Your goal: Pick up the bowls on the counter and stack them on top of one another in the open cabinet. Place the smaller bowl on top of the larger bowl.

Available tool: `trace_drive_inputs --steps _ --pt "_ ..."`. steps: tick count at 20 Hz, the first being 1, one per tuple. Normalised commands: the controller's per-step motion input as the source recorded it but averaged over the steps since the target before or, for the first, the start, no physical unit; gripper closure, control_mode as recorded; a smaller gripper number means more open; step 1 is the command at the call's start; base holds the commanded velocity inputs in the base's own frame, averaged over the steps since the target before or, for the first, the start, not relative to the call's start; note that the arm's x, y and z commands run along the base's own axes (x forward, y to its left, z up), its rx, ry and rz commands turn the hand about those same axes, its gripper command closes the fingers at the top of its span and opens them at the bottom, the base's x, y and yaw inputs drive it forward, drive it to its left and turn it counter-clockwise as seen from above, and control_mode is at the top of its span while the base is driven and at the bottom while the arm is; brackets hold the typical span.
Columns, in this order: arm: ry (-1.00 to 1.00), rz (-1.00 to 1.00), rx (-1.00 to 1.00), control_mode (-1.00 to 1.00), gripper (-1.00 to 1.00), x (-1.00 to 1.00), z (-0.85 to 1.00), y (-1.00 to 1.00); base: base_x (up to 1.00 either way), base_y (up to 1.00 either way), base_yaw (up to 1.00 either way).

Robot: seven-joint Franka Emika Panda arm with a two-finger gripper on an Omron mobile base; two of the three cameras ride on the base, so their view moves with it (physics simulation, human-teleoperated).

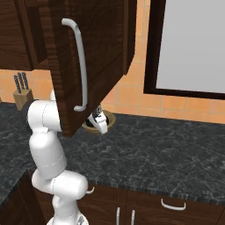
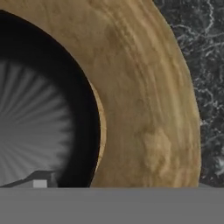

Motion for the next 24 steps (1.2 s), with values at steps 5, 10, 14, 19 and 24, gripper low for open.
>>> trace_drive_inputs --steps 5,10,14,19,24 --pt "0.00 0.00 0.00 -1.00 1.00 0.00 -0.11 0.00 0.00 0.00 0.00" --pt "-0.11 0.00 0.01 -1.00 1.00 -0.25 0.32 0.00 0.00 0.00 0.00" --pt "-0.35 0.00 0.01 -1.00 1.00 -0.92 0.73 0.00 0.00 0.00 0.00" --pt "-0.44 0.00 0.00 -1.00 1.00 -1.00 1.00 0.00 0.00 0.00 0.00" --pt "-0.48 -0.01 0.00 -1.00 1.00 -1.00 1.00 0.07 0.00 0.00 0.00"
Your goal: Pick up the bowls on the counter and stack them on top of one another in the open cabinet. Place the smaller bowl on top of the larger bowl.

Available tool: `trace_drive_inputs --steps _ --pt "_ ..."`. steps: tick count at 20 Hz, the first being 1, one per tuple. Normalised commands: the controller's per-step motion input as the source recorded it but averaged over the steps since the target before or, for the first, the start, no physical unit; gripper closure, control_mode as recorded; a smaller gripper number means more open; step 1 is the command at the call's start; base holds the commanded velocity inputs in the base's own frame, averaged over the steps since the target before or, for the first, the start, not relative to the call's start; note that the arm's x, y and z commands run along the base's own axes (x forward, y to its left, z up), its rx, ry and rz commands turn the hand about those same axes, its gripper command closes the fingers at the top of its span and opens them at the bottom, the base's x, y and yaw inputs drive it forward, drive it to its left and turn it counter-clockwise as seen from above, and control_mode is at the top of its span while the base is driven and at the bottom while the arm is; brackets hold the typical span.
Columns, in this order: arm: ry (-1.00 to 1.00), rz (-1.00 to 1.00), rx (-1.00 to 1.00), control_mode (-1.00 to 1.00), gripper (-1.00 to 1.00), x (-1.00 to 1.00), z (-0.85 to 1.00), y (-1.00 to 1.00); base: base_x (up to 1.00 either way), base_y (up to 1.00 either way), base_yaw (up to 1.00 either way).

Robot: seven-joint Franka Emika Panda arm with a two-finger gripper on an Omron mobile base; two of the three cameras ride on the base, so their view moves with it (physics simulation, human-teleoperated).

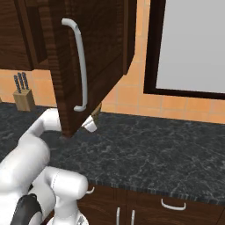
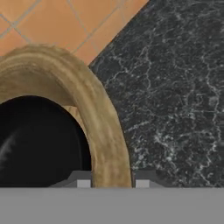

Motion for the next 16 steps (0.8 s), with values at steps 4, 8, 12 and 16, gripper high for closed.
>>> trace_drive_inputs --steps 4,8,12,16 --pt "-0.37 0.00 0.01 -1.00 1.00 -0.96 1.00 0.14 0.00 0.00 0.00" --pt "-0.34 0.00 0.00 -1.00 1.00 -0.83 1.00 0.03 0.00 0.00 0.00" --pt "-0.28 -0.02 0.00 -1.00 1.00 -0.58 1.00 0.14 0.00 0.00 0.00" --pt "-0.12 -0.06 0.00 -1.00 1.00 -0.16 1.00 0.18 0.00 0.00 0.00"
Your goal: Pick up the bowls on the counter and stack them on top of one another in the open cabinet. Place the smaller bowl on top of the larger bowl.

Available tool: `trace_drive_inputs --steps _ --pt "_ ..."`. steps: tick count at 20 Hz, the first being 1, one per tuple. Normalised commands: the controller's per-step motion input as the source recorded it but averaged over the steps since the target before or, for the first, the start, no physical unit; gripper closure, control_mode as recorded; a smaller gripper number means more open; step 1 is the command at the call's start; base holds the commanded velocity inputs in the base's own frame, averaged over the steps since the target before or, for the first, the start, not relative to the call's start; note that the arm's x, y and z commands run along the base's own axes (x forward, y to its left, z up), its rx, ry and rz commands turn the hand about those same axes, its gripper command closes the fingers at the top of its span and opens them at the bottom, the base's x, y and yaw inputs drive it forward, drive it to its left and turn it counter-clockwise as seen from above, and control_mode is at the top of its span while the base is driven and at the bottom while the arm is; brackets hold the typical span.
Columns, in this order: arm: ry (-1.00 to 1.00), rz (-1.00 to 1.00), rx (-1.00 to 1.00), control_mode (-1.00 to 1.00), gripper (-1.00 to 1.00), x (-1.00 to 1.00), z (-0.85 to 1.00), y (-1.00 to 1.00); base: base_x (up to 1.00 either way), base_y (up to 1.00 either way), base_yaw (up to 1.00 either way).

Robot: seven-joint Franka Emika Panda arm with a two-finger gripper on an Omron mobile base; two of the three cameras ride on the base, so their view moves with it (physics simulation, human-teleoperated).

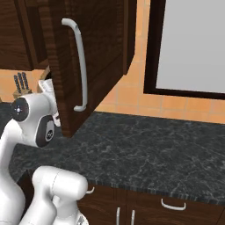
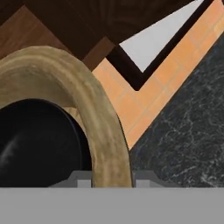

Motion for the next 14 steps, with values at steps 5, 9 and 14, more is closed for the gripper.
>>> trace_drive_inputs --steps 5,9,14 --pt "0.05 -0.17 0.00 -1.00 1.00 0.59 1.00 0.17 0.00 0.00 0.00" --pt "0.04 -0.16 0.00 -1.00 1.00 0.97 0.89 0.10 0.00 0.00 0.00" --pt "0.07 -0.07 0.00 -1.00 1.00 1.00 0.01 0.00 0.00 0.00 0.00"
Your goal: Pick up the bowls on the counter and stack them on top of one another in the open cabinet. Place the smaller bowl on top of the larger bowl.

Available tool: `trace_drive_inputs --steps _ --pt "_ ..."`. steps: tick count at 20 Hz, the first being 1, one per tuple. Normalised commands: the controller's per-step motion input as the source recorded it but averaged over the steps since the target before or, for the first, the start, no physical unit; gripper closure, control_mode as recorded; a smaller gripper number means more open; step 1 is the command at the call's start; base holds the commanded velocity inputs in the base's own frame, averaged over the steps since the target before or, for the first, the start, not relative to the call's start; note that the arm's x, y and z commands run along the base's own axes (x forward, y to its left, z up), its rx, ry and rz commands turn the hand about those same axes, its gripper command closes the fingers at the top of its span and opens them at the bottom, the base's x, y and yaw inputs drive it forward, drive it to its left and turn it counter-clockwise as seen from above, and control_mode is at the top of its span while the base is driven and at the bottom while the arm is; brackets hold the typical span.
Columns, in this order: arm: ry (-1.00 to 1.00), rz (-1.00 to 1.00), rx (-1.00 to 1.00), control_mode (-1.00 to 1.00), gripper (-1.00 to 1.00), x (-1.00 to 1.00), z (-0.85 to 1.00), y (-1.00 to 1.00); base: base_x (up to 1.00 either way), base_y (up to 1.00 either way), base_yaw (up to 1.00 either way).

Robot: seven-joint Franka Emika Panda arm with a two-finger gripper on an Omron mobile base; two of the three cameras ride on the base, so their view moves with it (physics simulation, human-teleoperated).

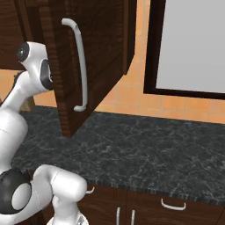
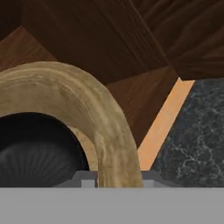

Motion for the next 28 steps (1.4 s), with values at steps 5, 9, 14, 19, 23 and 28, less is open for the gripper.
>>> trace_drive_inputs --steps 5,9,14,19,23,28 --pt "0.07 -0.02 0.00 -1.00 1.00 1.00 -0.11 0.00 0.00 0.00 0.00" --pt "0.05 -0.01 -0.02 -1.00 -1.00 1.00 -0.35 0.05 0.00 0.00 0.00" --pt "0.00 -0.01 -0.03 -1.00 -1.00 0.70 -0.22 0.04 0.00 0.00 0.00" --pt "-0.08 -0.01 0.01 -1.00 -1.00 -0.56 0.14 -0.02 0.00 0.00 0.00" --pt "-0.11 -0.02 0.02 -1.00 -1.00 -1.00 -0.39 -0.18 0.00 0.00 0.00" --pt "0.02 0.00 -0.03 -1.00 -1.00 -1.00 -1.00 0.00 0.00 0.00 0.00"
